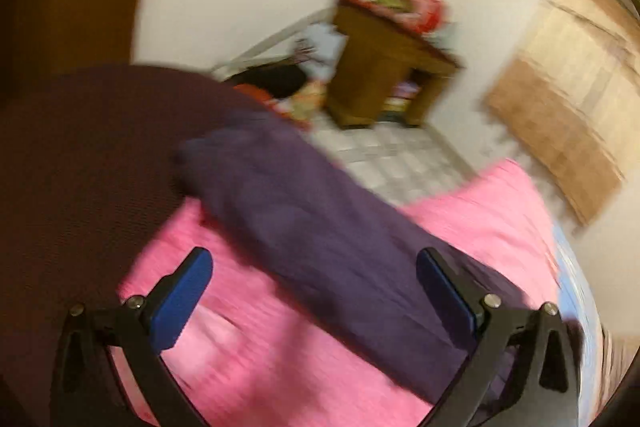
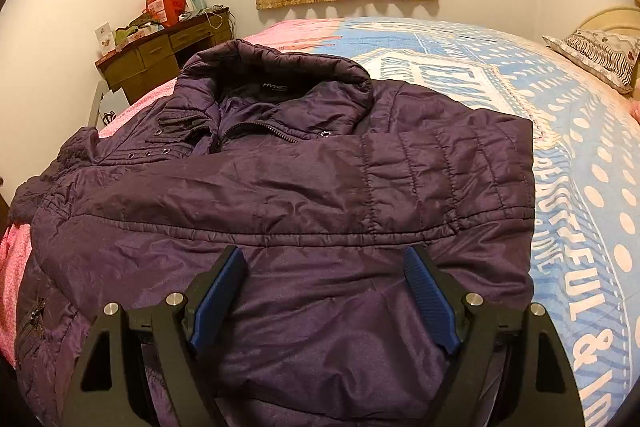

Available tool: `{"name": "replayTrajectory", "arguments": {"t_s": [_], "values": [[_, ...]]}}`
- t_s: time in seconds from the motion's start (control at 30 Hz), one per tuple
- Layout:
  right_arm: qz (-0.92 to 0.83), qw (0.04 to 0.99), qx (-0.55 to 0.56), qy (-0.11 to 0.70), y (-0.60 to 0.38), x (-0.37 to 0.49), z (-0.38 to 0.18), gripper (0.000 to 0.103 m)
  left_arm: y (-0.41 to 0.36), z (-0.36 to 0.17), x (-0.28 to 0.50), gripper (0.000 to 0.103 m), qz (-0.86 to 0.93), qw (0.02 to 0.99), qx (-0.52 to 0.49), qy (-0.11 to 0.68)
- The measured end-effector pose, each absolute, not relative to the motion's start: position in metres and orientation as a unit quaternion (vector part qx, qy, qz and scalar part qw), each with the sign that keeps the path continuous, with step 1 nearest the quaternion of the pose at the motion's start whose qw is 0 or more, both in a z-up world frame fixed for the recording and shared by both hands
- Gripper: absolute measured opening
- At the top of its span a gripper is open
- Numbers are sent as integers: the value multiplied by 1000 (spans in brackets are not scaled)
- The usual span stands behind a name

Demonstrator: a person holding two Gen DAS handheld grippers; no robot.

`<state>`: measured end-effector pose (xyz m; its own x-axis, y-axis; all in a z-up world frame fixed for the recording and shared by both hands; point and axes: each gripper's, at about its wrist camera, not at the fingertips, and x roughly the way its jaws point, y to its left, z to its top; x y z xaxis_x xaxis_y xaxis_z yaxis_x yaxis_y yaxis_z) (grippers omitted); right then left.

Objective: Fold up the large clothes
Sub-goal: 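Grasp the other sleeve with the left gripper and fold it across the body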

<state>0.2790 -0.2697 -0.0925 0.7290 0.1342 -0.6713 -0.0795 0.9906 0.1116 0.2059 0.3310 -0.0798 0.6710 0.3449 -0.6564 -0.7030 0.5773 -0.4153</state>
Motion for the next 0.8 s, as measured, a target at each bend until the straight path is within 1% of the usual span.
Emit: {"name": "replayTrajectory", "arguments": {"t_s": [0.13,0.2,0.23,0.3,0.33,0.4,0.43,0.47,0.5,0.57,0.7,0.8], "values": [[57,929,37,364,-270,280,-93,83,362,-106,224,101,314,823,-376,286],[57,929,37,364,-270,280,-93,83,366,-117,235,93,311,812,-393,298],[57,929,37,364,-270,280,-93,83,367,-122,240,86,304,810,-403,299],[57,929,36,364,-270,280,-93,83,367,-124,249,79,306,814,-396,294],[57,929,37,364,-270,280,-93,83,368,-123,253,66,301,815,-396,297],[57,929,37,364,-270,280,-93,83,366,-122,254,58,292,818,-398,294],[57,929,37,364,-270,280,-93,83,367,-124,256,44,286,820,-400,294],[57,929,37,364,-270,280,-93,83,372,-124,252,25,280,821,-403,293],[57,929,37,364,-270,279,-93,83,373,-125,251,19,270,823,-407,289],[57,929,37,364,-270,279,-93,83,373,-118,242,13,268,831,-397,284],[57,929,37,364,-271,280,-93,83,355,-86,240,10,288,858,-332,264],[58,929,40,363,-271,279,-93,83,330,-46,245,9,288,886,-281,231]]}}
